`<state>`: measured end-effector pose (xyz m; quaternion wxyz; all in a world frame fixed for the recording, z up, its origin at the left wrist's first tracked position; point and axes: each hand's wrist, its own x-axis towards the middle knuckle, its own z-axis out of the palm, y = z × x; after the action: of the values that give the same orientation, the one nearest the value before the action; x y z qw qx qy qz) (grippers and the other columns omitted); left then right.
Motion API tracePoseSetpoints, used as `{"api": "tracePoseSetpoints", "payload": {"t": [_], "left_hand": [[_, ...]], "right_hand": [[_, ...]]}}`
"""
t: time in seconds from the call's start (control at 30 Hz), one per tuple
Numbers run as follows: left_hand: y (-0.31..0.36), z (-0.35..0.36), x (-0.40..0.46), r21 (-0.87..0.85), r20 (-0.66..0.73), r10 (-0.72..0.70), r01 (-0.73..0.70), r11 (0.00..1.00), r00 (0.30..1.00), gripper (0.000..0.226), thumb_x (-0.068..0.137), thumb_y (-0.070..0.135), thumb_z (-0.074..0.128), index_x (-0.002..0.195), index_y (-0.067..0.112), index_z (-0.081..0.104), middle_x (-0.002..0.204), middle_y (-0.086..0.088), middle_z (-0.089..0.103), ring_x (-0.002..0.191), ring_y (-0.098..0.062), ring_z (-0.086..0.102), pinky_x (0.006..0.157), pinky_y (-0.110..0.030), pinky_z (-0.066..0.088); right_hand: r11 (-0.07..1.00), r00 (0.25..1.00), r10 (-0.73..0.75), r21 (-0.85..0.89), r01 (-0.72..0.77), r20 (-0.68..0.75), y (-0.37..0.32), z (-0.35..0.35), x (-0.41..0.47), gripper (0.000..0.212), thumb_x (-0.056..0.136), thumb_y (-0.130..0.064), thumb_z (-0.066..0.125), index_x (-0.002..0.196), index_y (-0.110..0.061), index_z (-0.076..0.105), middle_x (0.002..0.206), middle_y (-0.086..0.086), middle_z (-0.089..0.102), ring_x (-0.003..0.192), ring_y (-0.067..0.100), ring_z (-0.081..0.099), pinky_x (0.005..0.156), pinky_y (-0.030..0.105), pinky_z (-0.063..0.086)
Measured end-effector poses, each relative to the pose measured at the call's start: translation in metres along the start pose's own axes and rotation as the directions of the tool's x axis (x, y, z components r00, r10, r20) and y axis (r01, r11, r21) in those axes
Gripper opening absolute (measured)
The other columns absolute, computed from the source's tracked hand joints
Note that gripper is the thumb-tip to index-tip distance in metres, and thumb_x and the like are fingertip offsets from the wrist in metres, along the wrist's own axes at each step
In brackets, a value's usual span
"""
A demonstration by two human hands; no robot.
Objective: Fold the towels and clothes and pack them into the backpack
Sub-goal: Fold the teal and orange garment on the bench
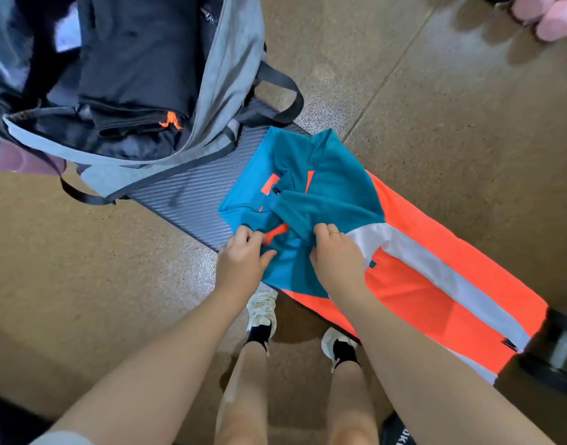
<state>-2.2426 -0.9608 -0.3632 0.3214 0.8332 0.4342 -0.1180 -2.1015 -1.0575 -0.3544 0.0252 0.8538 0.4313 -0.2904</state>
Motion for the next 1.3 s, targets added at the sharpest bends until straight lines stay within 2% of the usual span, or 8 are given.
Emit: {"api": "tracePoseSetpoints", "payload": {"t": [0.13,0.27,0.53,0.7,0.9,1.07,1.17,1.3], "left_hand": [[0.018,-0.008,0.014,-0.012,0.056,-0.065,0.066,0.998,0.996,0.036,0.085,0.037,0.061,0.109,0.011,0.055,0.106,-0.009,0.05,0.095,-0.031,0.055,0.078,-0.04,0.043],[0.034,-0.006,0.029,-0.02,0.093,0.02,-0.019,1.0,0.995,0.035,0.086,0.038,0.059,0.103,0.008,0.053,0.108,-0.01,0.049,0.098,-0.031,0.053,0.08,-0.043,0.043],[0.042,-0.005,0.041,-0.226,0.007,-0.068,0.067,0.972,0.998,0.022,0.094,0.027,0.046,0.095,0.01,0.06,0.09,-0.014,0.067,0.089,-0.035,0.058,0.068,-0.043,0.045],[0.05,-0.003,0.047,-0.029,0.072,0.097,-0.096,0.995,0.993,0.031,0.089,0.031,0.055,0.115,0.014,0.054,0.113,-0.009,0.06,0.107,-0.032,0.053,0.083,-0.042,0.043],[0.064,0.003,0.056,0.125,0.019,0.223,-0.223,0.967,0.975,0.021,0.078,0.022,0.068,0.092,0.008,0.063,0.087,-0.014,0.06,0.084,-0.036,0.059,0.066,-0.042,0.044],[0.061,0.006,0.055,0.016,0.033,0.331,-0.332,0.943,0.943,0.029,0.084,0.032,0.045,0.08,0.009,0.063,0.077,-0.01,0.061,0.071,-0.032,0.06,0.061,-0.04,0.049],[0.064,-0.001,0.047,-0.244,0.047,0.194,-0.177,0.953,0.98,0.021,0.093,0.025,0.047,0.096,0.008,0.059,0.09,-0.012,0.065,0.087,-0.033,0.059,0.073,-0.039,0.044],[0.072,-0.008,0.055,-0.311,0.012,-0.03,0.032,0.95,0.999,0.019,0.095,0.023,0.047,0.106,0.009,0.052,0.093,-0.017,0.066,0.089,-0.036,0.058,0.072,-0.04,0.042]], "right_hand": [[0.916,0.982,0.189,0.362,-0.171,-0.014,0.008,-0.013,-0.003,0.015,0.089,-0.012,0.048,0.101,-0.005,0.053,0.099,0.013,0.059,0.089,0.034,0.056,0.071,0.039,0.041],[0.736,0.923,0.386,0.6,-0.312,0.007,0.016,-0.028,0.005,0.018,0.089,-0.011,0.046,0.072,-0.013,0.041,0.065,0.003,0.046,0.073,0.027,0.048,0.066,0.036,0.033],[0.704,0.956,0.293,0.681,-0.201,-0.02,0.038,-0.037,0.004,0.013,0.091,-0.007,0.051,0.095,-0.009,0.063,0.075,-0.002,0.057,0.075,0.012,0.051,0.062,0.011,0.035],[0.453,0.876,0.481,0.851,-0.264,0.016,0.05,-0.049,0.014,0.023,0.092,-0.008,0.046,0.069,-0.011,0.048,0.062,-0.005,0.037,0.06,0.007,0.032,0.056,0.029,0.027],[0.523,0.781,0.624,0.759,-0.389,-0.029,0.076,-0.064,0.05,0.024,0.088,-0.02,0.055,0.065,-0.012,0.052,0.059,-0.001,0.042,0.068,0.018,0.042,0.063,0.031,0.033],[0.603,0.664,0.719,0.66,-0.449,-0.206,0.091,-0.062,0.045,0.029,0.091,-0.026,0.055,0.114,-0.007,0.056,0.113,0.011,0.056,0.107,0.028,0.05,0.089,0.033,0.035],[0.871,0.839,0.366,0.466,-0.156,-0.403,0.081,-0.051,0.01,0.018,0.087,-0.017,0.05,0.096,-0.006,0.061,0.098,0.014,0.059,0.09,0.035,0.055,0.077,0.039,0.04],[0.927,0.956,0.084,0.374,0.028,-0.28,0.058,-0.024,-0.021,0.014,0.084,-0.015,0.051,0.087,-0.007,0.062,0.085,0.012,0.061,0.076,0.033,0.06,0.063,0.039,0.049]]}}
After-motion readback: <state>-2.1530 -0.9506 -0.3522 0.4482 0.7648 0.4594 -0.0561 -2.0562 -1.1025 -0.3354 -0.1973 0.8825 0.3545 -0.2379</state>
